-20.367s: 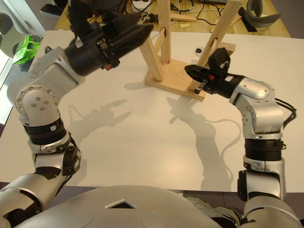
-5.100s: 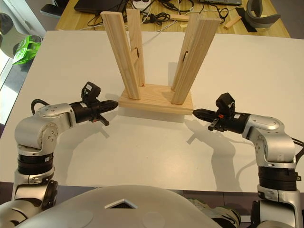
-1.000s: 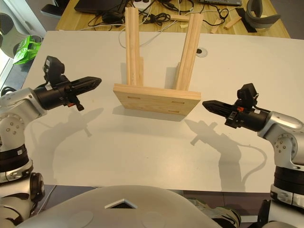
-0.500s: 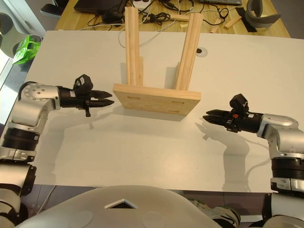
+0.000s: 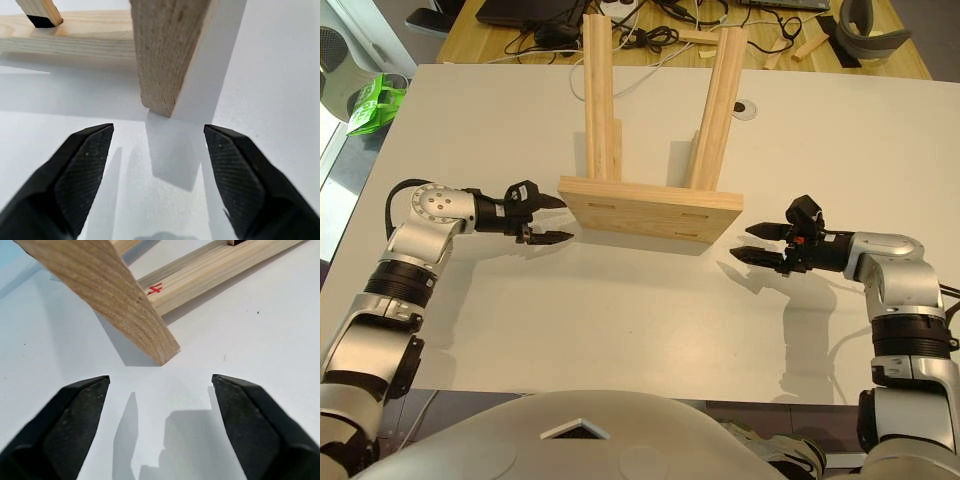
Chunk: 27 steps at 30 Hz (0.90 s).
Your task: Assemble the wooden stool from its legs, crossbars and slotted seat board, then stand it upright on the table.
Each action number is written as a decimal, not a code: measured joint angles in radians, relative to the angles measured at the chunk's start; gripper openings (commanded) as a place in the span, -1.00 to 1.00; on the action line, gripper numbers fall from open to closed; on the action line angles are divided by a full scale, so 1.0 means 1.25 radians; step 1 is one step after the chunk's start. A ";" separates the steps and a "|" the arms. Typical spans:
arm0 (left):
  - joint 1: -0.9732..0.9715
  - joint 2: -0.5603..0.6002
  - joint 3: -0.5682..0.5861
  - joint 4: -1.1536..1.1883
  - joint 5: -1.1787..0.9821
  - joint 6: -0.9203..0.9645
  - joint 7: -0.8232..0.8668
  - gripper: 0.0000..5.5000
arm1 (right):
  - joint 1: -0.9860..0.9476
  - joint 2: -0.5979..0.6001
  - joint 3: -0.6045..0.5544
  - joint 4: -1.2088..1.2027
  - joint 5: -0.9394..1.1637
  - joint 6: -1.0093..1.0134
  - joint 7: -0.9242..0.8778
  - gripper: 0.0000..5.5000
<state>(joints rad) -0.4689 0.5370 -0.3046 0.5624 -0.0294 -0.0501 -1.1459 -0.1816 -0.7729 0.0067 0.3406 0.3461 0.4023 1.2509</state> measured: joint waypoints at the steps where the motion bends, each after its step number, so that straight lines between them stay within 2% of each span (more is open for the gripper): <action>1: -0.002 -0.007 -0.003 0.010 0.005 -0.008 0.003 0.47 | -0.011 0.009 0.005 0.013 -0.011 -0.019 -0.006 0.54; 8: -0.049 -0.055 -0.011 0.100 0.037 -0.038 0.009 0.49 | -0.097 0.051 0.073 0.174 -0.143 -0.271 -0.031 0.54; 19: -0.086 -0.098 0.001 0.171 0.045 -0.039 -0.001 0.49 | -0.157 0.122 0.104 0.296 -0.174 -0.370 -0.006 0.54; 27: -0.083 -0.102 0.011 0.172 0.045 -0.039 -0.006 0.49 | -0.183 0.156 0.114 0.373 -0.205 -0.517 -0.030 0.54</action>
<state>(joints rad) -0.5730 0.4090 -0.2906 0.7773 0.0271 -0.0986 -1.1538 -0.4105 -0.5784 0.1496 0.8067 0.0894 -0.2446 1.2137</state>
